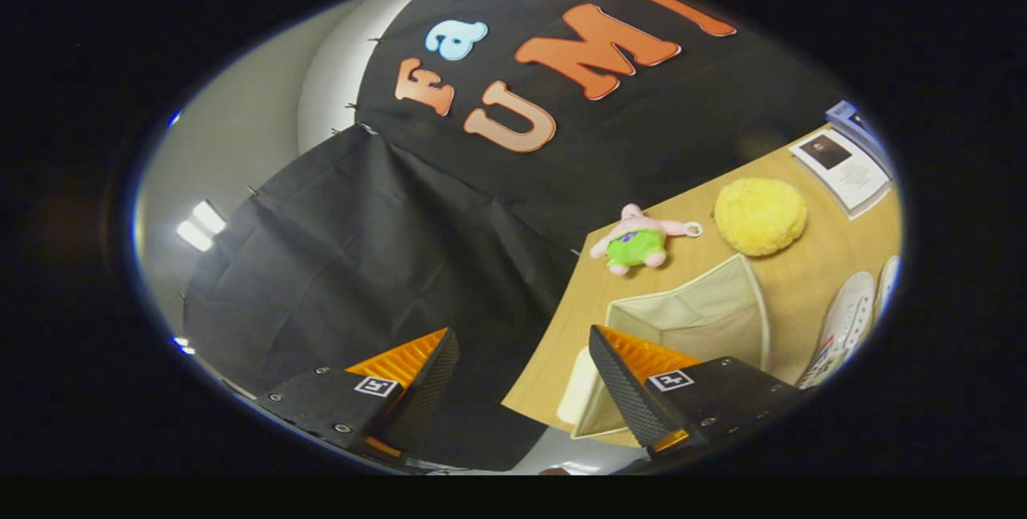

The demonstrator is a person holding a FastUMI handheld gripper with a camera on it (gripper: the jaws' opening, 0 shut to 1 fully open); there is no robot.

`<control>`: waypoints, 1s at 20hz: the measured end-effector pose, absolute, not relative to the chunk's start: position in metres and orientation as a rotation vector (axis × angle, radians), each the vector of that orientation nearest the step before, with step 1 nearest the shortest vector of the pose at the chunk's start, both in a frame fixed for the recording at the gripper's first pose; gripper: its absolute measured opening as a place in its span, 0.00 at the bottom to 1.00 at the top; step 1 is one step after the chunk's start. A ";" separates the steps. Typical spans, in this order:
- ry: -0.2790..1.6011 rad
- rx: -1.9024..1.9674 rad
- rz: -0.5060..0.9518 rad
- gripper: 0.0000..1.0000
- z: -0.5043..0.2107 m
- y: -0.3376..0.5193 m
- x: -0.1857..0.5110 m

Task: Open the storage box then place both shoes into the box .Put the left shoe in first, then the right shoe, with the right side of both shoes facing outward in a uniform manner.

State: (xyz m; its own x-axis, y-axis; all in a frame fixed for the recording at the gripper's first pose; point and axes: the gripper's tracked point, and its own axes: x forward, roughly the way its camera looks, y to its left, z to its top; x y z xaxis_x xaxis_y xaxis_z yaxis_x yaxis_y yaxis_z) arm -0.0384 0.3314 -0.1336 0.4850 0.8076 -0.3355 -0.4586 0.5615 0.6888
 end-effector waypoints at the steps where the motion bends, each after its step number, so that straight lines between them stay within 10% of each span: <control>1: 0.690 0.549 0.795 0.97 -0.137 0.320 -0.031; 20: 0.602 0.220 0.272 0.98 -0.229 0.114 0.023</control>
